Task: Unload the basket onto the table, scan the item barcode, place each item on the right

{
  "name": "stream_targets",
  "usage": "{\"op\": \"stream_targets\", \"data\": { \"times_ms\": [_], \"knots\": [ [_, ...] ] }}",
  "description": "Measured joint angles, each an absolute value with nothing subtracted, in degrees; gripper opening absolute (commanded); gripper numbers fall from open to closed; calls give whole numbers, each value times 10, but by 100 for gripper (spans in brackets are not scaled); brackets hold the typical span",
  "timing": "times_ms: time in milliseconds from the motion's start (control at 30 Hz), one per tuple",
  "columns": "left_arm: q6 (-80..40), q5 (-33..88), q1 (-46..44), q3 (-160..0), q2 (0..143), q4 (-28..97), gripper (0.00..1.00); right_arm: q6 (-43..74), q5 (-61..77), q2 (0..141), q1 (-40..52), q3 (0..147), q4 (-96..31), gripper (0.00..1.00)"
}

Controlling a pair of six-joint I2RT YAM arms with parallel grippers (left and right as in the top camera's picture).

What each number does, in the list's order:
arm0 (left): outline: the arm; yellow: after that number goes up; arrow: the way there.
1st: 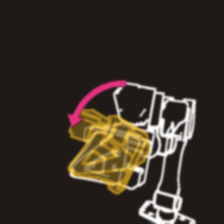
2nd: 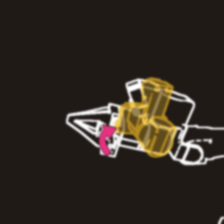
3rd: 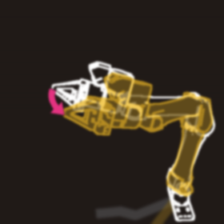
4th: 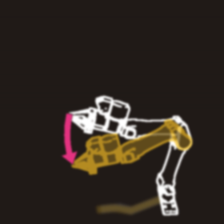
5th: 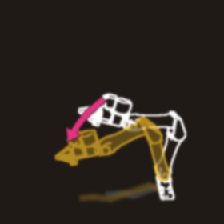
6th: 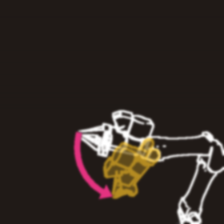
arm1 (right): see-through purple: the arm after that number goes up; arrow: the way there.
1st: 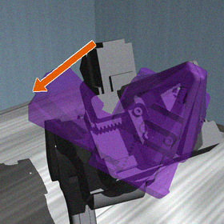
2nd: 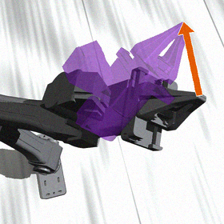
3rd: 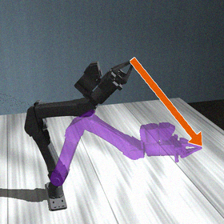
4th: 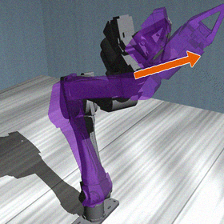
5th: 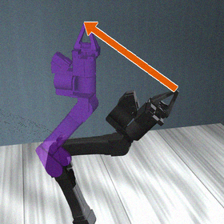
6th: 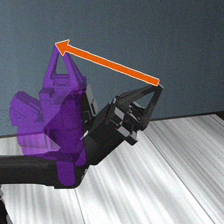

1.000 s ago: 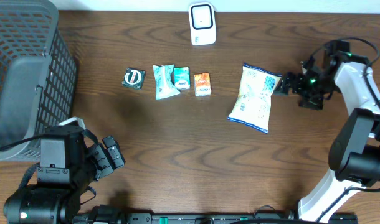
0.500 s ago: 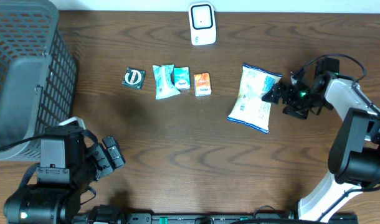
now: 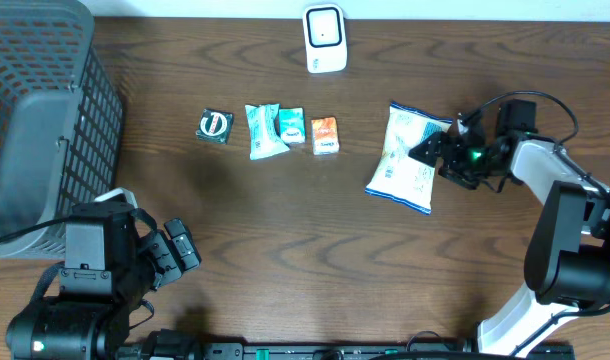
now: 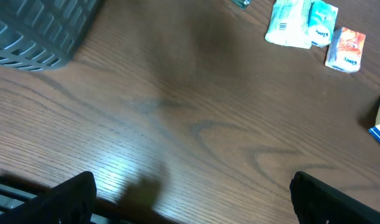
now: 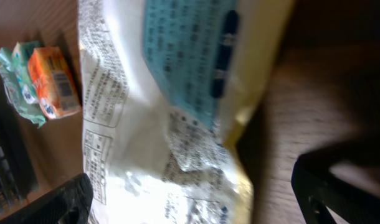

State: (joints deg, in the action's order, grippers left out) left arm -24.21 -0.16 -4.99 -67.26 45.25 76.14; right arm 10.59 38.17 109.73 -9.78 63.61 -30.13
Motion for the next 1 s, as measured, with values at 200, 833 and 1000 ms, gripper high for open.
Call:
{"op": "stream_targets", "data": {
  "times_ms": [200,833,1000],
  "knots": [
    [-242,-2,-50,-673,453,761,98,136,389,1094,-70,617,-241,92],
    [-242,-2,-50,-673,453,761,98,196,383,1099,-22,570,-120,1],
    [-242,-2,-50,-673,453,761,98,196,428,1102,-23,570,-117,1]
  ]
}}
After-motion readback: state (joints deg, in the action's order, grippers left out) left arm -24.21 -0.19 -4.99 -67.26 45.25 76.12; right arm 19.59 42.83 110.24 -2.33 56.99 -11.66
